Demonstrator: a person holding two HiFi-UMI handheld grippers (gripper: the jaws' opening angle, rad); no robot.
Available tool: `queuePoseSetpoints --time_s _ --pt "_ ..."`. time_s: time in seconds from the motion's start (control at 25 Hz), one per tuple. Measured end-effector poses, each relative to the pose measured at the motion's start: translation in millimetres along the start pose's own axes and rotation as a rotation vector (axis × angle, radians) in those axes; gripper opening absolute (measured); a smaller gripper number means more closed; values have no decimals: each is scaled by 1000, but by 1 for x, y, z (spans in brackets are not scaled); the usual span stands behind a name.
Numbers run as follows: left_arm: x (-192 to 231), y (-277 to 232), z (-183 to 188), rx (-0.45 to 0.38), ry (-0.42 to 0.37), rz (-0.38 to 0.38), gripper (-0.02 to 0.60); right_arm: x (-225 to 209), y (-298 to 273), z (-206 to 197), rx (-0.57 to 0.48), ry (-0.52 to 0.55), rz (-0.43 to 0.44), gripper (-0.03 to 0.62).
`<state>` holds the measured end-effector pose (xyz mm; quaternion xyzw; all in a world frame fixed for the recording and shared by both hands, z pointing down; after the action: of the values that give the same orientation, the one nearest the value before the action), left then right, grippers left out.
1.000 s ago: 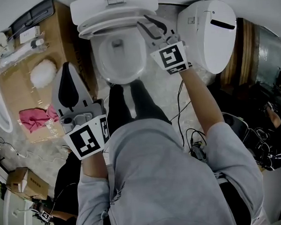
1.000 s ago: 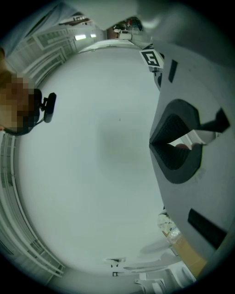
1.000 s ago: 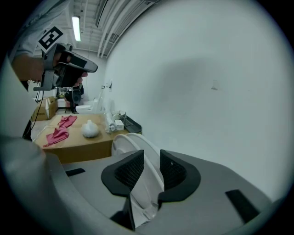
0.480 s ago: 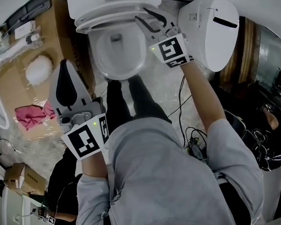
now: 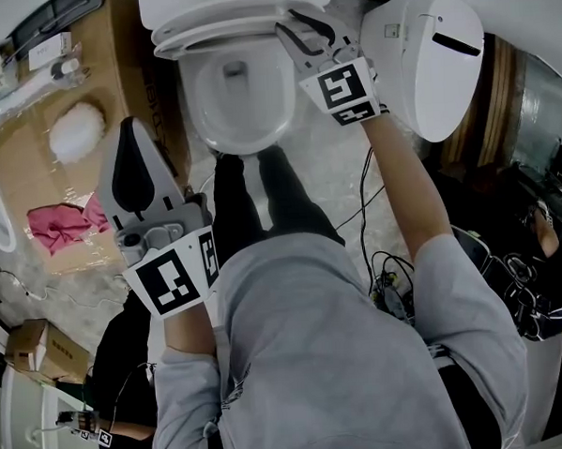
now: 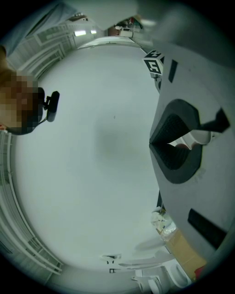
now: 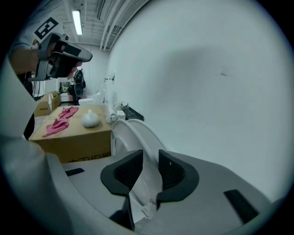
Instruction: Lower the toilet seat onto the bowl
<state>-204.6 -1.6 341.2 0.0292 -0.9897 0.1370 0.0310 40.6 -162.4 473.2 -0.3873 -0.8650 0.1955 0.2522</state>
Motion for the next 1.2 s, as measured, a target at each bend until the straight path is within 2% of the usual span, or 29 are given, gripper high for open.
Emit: queuePoseSetpoints --time_s 0.36,1.2 --pt "-7 5 -5 7 4 -12 0 7 11 -3 -8 -14 3 89" --pt "-23 30 -23 16 4 -15 0 49 52 -23 -16 8 70 89"
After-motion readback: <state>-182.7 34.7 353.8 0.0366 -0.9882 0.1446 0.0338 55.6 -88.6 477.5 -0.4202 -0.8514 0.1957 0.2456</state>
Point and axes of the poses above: the fingertips, and each gripper's own axes: y backward along the fingers, x to its left, z out of its top, the point moved 10 cm from there along y, backward along the fingers, and after that the axes turned 4 degrees about -z, right-handed, at the moved point
